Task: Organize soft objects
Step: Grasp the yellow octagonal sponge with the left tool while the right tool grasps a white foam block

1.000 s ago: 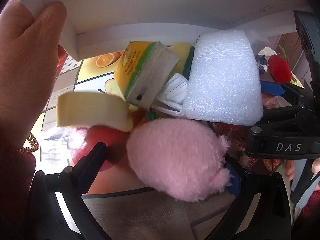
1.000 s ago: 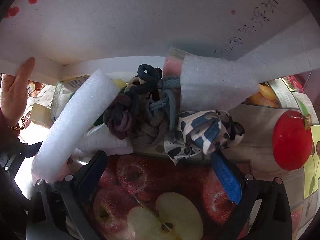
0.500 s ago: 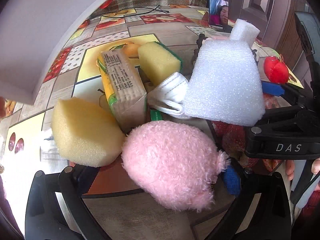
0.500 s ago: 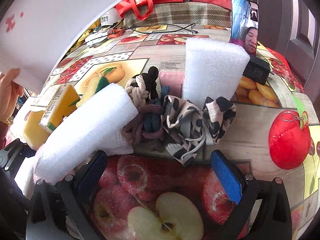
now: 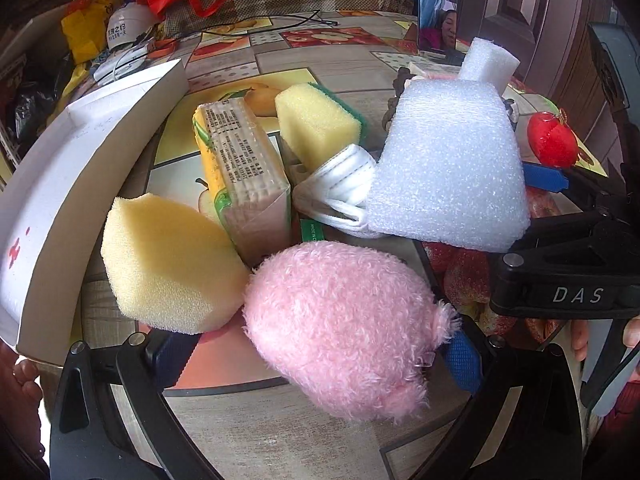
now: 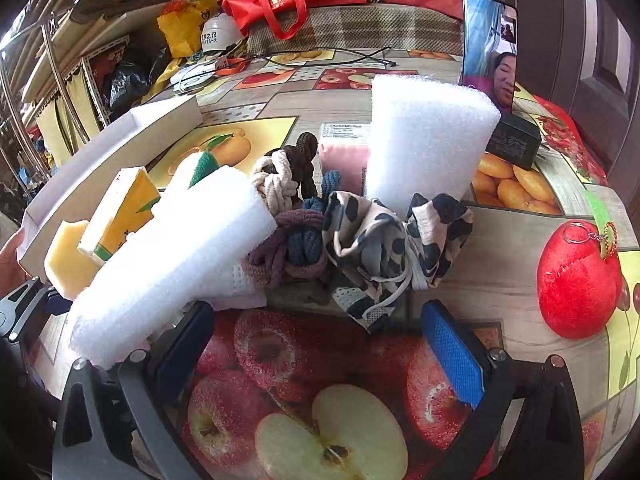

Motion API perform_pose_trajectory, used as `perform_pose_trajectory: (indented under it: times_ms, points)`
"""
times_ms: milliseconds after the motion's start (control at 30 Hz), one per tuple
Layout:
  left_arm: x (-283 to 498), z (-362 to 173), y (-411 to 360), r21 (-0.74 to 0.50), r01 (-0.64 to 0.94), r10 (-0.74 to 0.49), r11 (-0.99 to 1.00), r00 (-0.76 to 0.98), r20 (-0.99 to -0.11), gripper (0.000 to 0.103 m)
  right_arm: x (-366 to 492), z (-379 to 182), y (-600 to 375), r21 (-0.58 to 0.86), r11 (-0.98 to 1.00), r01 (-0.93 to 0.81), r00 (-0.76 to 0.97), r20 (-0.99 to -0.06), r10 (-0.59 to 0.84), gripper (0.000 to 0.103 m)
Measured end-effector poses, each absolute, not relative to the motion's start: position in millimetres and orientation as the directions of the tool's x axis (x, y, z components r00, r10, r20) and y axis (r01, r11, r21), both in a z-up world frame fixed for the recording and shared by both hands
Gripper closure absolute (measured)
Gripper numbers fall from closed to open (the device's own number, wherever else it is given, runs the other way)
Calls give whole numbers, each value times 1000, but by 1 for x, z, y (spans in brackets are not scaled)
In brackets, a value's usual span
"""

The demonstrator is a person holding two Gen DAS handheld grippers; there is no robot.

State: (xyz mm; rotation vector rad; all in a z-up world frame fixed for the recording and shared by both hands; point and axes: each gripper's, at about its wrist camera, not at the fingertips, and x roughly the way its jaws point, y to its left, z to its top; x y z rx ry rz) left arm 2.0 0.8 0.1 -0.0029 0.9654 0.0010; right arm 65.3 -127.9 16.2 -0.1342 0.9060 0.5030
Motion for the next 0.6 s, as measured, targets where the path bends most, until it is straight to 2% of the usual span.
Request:
perform_pose_trajectory:
  times_ms: [600]
  points:
    - [3,1,0,-2,-2,0,1000,569,-823,0,61,14,-122,43,881,-471,527,-788,320,0]
